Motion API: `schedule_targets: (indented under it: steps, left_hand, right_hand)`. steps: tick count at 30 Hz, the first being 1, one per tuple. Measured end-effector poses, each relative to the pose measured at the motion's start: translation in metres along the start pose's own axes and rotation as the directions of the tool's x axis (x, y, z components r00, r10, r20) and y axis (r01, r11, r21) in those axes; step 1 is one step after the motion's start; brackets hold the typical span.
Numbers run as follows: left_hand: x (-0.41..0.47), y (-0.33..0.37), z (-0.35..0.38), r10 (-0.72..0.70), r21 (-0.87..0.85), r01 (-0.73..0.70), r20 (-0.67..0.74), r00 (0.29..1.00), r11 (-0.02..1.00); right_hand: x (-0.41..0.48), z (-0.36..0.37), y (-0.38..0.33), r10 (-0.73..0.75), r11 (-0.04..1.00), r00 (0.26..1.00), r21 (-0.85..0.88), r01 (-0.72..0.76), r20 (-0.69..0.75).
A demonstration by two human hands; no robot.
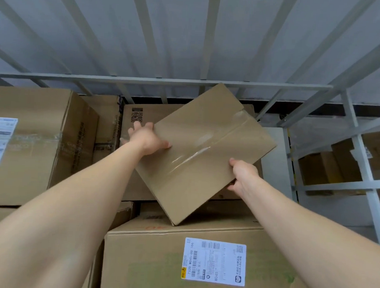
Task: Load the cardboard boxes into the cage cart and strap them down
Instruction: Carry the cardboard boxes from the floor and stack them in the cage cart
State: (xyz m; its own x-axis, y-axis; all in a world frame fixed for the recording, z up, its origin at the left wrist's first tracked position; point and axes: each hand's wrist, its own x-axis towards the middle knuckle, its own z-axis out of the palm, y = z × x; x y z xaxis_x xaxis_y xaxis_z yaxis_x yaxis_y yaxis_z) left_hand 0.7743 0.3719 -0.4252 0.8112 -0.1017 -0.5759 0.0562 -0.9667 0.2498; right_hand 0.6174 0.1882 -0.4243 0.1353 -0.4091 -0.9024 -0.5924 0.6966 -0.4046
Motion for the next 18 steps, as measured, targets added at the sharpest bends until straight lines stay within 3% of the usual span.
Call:
schedule_targets:
  steps: [5, 10, 14, 18]
  left_hand:
    - [-0.022, -0.034, 0.008, -0.033, -0.338, 0.043, 0.037, 0.999, 0.94]
    - [-0.039, -0.069, 0.01, -0.146, -0.512, 0.146, 0.04, 0.988, 0.847]
    - [-0.035, -0.091, -0.004, -0.243, -0.505, 0.204, -0.011, 0.97, 0.839]
    - [-0.032, -0.103, -0.014, -0.286, -0.436, 0.242, -0.038, 0.957, 0.867]
  right_hand:
    - [-0.01, 0.013, 0.001, -0.095, 0.993, 0.995, -0.064, 0.095, 0.006]
    - [-0.031, 0.041, -0.015, -0.268, 0.945, 0.955, -0.16, 0.286, 0.125]
    - [-0.047, 0.081, -0.02, -0.271, 0.897, 0.911, -0.261, 0.356, 0.311]
    - [-0.049, 0.109, -0.012, -0.213, 0.843, 0.894, -0.388, 0.372, 0.394]
